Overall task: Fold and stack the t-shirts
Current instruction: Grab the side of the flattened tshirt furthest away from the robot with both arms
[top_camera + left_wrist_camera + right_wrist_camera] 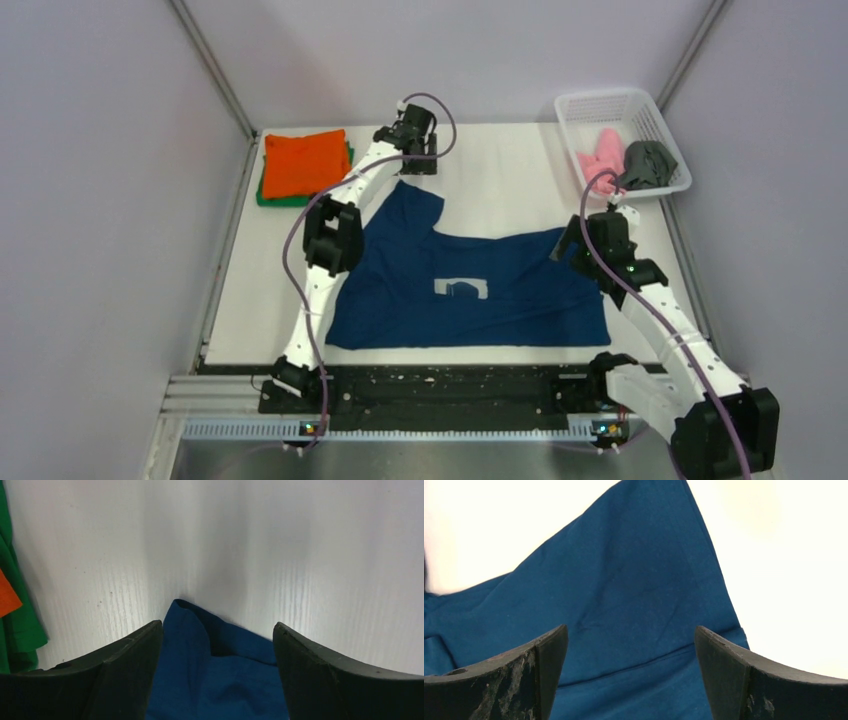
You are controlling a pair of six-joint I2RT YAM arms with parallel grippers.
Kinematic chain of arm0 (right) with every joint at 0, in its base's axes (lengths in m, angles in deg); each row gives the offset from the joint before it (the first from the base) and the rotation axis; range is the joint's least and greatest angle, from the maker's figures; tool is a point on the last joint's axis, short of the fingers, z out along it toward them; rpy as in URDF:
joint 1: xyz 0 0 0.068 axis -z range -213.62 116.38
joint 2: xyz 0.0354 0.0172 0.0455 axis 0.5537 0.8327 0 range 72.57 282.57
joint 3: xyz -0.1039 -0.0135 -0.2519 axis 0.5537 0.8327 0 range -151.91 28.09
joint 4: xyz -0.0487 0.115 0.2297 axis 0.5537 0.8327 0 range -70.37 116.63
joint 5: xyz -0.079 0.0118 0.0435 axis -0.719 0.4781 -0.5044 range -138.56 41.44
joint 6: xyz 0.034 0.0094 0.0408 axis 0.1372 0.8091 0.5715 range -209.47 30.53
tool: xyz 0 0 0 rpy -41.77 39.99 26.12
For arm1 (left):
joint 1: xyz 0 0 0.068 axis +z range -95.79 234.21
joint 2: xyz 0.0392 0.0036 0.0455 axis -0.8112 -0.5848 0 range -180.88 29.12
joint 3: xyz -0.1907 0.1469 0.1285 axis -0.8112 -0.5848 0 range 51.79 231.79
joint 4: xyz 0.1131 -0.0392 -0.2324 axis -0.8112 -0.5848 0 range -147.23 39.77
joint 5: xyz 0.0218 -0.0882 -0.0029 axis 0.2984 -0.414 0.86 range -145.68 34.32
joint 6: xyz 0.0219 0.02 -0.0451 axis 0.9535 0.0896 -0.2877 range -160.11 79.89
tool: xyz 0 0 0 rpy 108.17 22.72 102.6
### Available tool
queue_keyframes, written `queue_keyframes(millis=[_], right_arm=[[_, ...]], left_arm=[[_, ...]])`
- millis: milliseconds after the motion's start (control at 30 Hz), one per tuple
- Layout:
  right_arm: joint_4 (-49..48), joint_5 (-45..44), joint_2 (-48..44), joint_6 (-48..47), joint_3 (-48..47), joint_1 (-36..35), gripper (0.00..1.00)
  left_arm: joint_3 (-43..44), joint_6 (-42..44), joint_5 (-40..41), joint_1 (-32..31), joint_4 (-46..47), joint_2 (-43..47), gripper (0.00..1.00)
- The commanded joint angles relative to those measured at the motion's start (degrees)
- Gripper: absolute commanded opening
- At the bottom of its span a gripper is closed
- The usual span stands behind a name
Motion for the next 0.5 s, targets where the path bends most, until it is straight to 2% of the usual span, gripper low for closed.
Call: queue_keyframes(millis=[0, 133, 267, 400, 467], right_arm=[[-2.0, -1.1, -1.5, -1.5, 0.2, 0.4, 0.95], [-2.0, -1.2, -1.3, -1.6, 0.3, 0.4, 0.95], [-2.3, -1.2, -0.9, -1.6, 0.5, 0.4, 0.95], [-3.6, 0.3, -0.3, -1.5, 0.8, 0.5, 0.95], [-4.1, 0.6, 0.0, -1.5, 0.8, 0.5, 0.94]], left_arm=[[0.6, 1.8, 4.4, 1.2, 0.0, -1.1, 0.84], [0.6, -0.3, -0.6, 2.4, -0.3, -4.7, 0.77], [0.4, -1.8, -0.5, 2.8, -2.0, -6.9, 0.69], [-2.6, -2.3, -1.4, 2.8, -3.2, -6.4, 0.53], [-4.9, -2.2, -1.6, 2.9, -3.5, -5.7, 0.41]])
